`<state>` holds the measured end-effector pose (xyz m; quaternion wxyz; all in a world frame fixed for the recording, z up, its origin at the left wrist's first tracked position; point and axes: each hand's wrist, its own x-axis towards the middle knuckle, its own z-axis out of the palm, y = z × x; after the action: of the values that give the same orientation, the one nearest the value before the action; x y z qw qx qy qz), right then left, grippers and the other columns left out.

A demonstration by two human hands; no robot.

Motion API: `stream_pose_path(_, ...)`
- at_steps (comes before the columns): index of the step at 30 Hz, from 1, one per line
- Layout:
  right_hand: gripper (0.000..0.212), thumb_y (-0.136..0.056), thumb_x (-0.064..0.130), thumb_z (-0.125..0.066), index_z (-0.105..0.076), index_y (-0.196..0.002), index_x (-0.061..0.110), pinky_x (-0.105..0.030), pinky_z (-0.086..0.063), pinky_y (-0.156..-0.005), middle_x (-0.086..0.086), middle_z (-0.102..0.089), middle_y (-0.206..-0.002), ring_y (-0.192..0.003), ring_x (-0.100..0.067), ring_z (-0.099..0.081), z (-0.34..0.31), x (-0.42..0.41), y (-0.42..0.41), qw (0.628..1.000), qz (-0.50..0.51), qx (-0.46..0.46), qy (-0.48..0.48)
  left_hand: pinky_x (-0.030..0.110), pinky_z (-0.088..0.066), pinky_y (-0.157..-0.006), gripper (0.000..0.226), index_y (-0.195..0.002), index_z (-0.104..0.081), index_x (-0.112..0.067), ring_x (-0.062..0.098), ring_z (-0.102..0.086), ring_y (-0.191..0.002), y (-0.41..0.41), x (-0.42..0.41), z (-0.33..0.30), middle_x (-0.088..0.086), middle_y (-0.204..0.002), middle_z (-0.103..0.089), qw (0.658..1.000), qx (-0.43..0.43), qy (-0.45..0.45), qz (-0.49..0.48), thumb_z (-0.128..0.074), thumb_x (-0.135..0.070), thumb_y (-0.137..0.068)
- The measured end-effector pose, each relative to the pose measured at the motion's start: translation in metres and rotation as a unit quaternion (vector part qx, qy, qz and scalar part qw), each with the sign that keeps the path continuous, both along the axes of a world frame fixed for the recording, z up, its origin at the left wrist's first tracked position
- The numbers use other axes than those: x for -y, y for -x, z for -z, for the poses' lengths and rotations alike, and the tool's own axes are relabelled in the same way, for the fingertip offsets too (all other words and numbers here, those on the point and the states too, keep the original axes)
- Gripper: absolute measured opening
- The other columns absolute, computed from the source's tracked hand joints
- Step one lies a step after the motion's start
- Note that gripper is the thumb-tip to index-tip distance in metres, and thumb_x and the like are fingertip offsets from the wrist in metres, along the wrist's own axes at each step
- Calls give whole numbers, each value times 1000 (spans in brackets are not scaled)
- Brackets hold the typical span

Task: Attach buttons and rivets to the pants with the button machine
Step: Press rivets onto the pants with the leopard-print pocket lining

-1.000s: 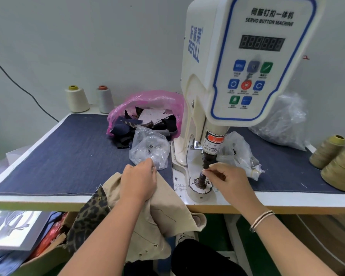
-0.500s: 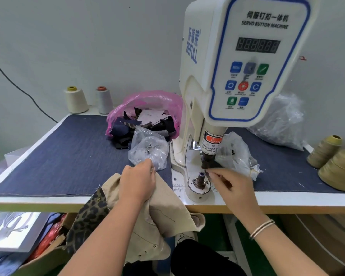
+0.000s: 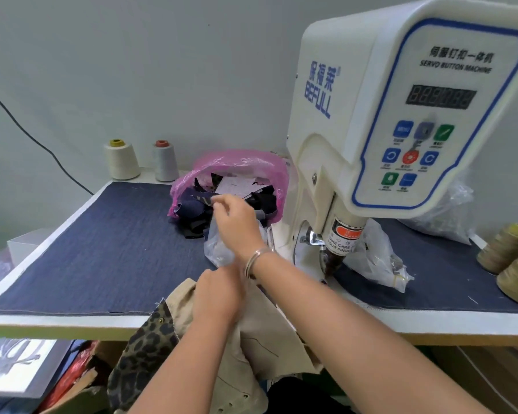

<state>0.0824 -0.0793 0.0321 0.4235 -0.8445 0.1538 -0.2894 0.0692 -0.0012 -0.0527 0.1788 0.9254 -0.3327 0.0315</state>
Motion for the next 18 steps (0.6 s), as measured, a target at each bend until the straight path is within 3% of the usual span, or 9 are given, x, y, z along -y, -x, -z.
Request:
stream_pose_path(2, 31, -96, 10, -41, -64, -116, 4, -35, -42, -96, -13, -64, -118, -112, -27, -55, -1, 21, -28, 997, 42, -61, 26, 33, -27, -60, 3, -91, -46, -25, 30, -61, -76, 2, 1, 0, 6, -85, -68, 999, 47, 1, 19, -44, -23, -93)
stream_pose_path(6, 33, -93, 6, -40, -65, -114, 3, -38, -50, -84, -18, -64, -116, -105, -35, -58, 7, 63, -68, 975, 111, -172, 83, 34, -25, -60, 12, -85, -33, -24, 26, -49, -64, 0, 4, 0, 2, -85, -66, 999, 29, 18, 28, -39, -28, -95)
stream_pose_path(12, 27, -91, -4, -42, -64, -106, -2, -34, -46, -72, -21, -64, -107, -98, -35, -61, 20, 94, -95, 938, 142, -276, 157, 35, -24, -62, 13, -86, -30, -25, 27, -58, -76, -2, 5, 0, 1, -91, -66, 999, 7, 3, 43, -35, -30, -97)
stream_pose_path(18, 36, -91, -6, -41, -51, -125, 0, -39, -47, -84, -17, -48, -130, -112, -35, -54, 27, 112, -108, 897, 118, -336, 261, 35, -22, -63, 11, -87, -30, -25, 28, -51, -71, -1, 4, -2, 1, -92, -66, 999, 4, 3, 48, -33, -28, -97)
